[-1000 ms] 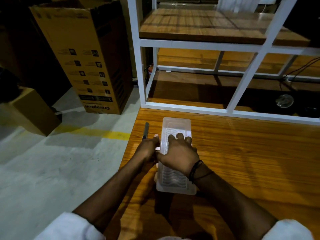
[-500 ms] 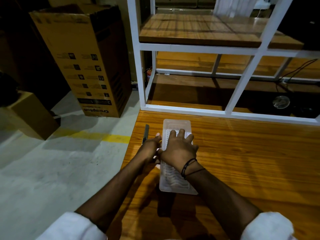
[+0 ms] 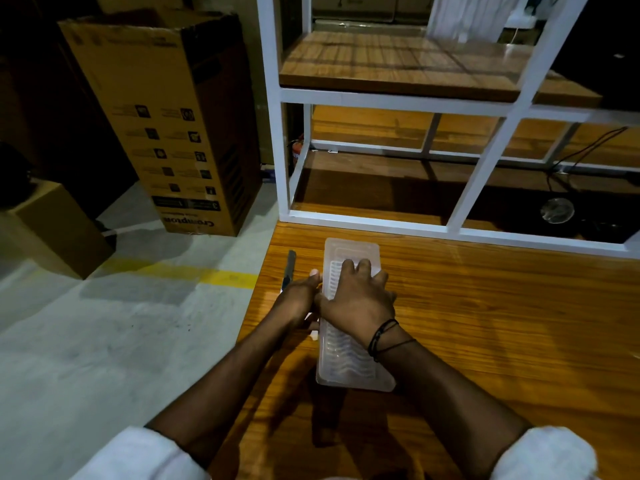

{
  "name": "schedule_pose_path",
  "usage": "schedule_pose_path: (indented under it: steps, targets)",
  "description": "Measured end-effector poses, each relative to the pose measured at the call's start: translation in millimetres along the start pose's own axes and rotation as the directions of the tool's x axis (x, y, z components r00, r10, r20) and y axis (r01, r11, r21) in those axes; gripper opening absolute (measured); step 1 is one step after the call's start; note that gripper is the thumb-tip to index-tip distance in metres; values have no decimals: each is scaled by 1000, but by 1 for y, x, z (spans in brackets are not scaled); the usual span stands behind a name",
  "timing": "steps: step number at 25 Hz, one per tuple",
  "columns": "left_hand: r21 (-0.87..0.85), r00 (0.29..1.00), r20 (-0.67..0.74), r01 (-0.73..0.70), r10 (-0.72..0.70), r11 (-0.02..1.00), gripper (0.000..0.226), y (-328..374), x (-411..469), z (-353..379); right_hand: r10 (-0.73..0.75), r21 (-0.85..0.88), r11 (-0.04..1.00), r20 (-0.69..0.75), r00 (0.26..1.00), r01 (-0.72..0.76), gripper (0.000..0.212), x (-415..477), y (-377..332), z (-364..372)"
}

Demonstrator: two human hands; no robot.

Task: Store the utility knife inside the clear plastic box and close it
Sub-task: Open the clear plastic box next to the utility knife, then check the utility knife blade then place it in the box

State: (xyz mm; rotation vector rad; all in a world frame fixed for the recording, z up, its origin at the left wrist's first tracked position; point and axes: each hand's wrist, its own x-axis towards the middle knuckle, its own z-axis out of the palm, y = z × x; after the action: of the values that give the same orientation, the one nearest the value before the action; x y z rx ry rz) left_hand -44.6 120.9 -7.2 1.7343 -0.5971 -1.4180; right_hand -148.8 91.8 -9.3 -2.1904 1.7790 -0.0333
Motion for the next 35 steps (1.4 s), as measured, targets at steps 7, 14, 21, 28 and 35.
schedule_pose_path:
  steps: [7, 14, 21, 28, 35]
  targets:
    - [-22, 1000, -23, 12, -13, 1000, 36, 0, -3, 3, 8, 213, 977, -46, 999, 1, 81, -2, 11, -10]
    - [48, 991, 41, -133, 131, 990, 45, -7, 3, -2, 48, 649, 760, -101, 994, 29, 42, 1, 50, -39]
    - [59, 986, 66, -155, 151, 986, 48, -5, 1, -3, 207, 842, 539, -173, 963, 36, 27, 0, 101, -48]
    - [79, 983, 84, -167, 161, 983, 48, -9, 10, -6, 339, 776, 626, -184, 923, -75, 27, 10, 135, -19]
    - [72, 980, 63, -193, 189, 979, 46, -17, 16, -8, 428, 646, 735, -205, 880, -207, 37, 22, 150, 10]
